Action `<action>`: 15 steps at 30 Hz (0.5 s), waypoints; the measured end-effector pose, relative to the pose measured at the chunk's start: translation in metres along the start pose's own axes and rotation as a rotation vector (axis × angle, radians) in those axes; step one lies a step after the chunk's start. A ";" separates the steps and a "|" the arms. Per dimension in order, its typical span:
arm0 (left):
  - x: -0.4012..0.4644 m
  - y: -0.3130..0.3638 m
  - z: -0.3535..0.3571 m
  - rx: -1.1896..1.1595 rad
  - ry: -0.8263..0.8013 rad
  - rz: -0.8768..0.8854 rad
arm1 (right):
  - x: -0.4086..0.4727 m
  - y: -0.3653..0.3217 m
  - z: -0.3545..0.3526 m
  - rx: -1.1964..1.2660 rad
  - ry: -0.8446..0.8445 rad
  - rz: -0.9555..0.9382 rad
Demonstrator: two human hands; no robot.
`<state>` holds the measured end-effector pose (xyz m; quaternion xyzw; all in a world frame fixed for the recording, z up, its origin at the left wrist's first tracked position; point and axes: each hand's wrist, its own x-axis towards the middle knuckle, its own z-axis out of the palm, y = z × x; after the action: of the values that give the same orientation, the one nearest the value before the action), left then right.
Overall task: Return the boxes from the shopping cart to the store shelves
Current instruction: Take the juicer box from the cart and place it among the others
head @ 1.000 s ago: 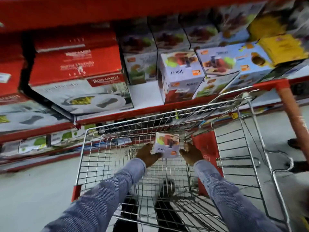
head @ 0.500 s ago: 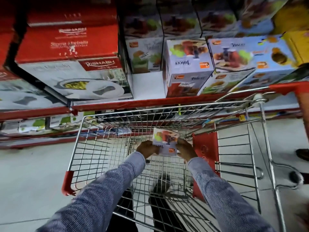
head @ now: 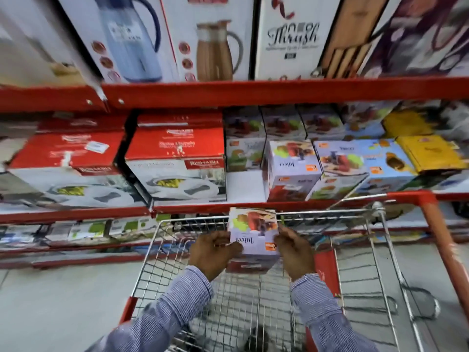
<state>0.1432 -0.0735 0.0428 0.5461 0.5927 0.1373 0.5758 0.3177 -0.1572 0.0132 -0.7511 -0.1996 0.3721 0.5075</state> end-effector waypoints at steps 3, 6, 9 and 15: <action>-0.008 0.024 -0.020 0.003 0.027 0.122 | -0.008 -0.043 -0.001 0.007 0.016 -0.089; -0.012 0.046 -0.035 -0.007 0.043 0.214 | -0.012 -0.078 -0.004 0.015 0.014 -0.160; -0.014 0.066 -0.045 -0.009 0.084 0.266 | -0.012 -0.108 -0.005 -0.016 -0.019 -0.198; -0.013 0.102 -0.057 0.100 0.160 0.344 | -0.001 -0.138 -0.006 -0.063 -0.051 -0.182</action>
<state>0.1421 -0.0204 0.1476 0.6545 0.5408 0.2471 0.4670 0.3330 -0.1057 0.1401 -0.7357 -0.2914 0.3370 0.5102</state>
